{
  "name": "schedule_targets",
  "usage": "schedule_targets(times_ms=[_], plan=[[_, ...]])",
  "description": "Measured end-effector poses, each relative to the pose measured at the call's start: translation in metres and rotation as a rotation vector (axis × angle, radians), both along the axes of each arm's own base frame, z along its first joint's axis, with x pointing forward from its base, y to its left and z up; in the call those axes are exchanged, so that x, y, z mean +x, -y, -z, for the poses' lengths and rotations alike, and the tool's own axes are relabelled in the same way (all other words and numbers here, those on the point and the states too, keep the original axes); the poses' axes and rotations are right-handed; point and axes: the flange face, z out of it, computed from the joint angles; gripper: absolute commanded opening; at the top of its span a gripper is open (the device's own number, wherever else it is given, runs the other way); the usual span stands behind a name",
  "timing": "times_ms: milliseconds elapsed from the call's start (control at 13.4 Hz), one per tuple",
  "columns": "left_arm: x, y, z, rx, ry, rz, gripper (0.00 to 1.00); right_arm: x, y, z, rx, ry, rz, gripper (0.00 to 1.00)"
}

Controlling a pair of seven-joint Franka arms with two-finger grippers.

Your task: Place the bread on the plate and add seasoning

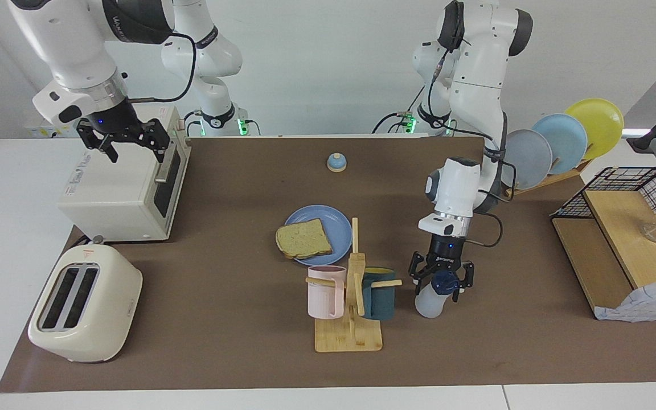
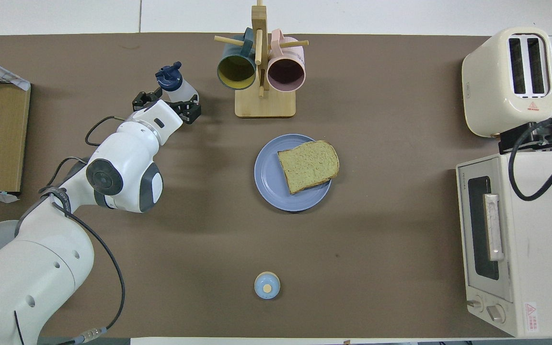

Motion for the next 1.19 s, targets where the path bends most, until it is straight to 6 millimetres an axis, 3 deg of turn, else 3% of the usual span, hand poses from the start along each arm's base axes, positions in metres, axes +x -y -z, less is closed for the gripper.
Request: schedule_targets(times_ms=[224,523,821,1045,1195], plan=[[-0.016,-0.006,-0.001,0.009,-0.021,0.0,1.0,0.0,0.0,0.0,0.0,0.0,0.0,1.0],[-0.056,-0.003,-0.039,0.06,-0.185,0.027,1.0,0.0,0.0,0.0,0.0,0.0,0.0,1.0],[-0.085,0.033,-0.118,0.061,-0.399,0.0,1.0,0.0,0.0,0.0,0.0,0.0,0.0,1.0],[-0.083,0.045,-0.184,0.082,-0.541,-0.044,1.0,0.0,0.0,0.0,0.0,0.0,0.0,1.0],[-0.078,0.041,-0.23,0.111,-0.619,-0.059,1.0,0.0,0.0,0.0,0.0,0.0,0.0,1.0]])
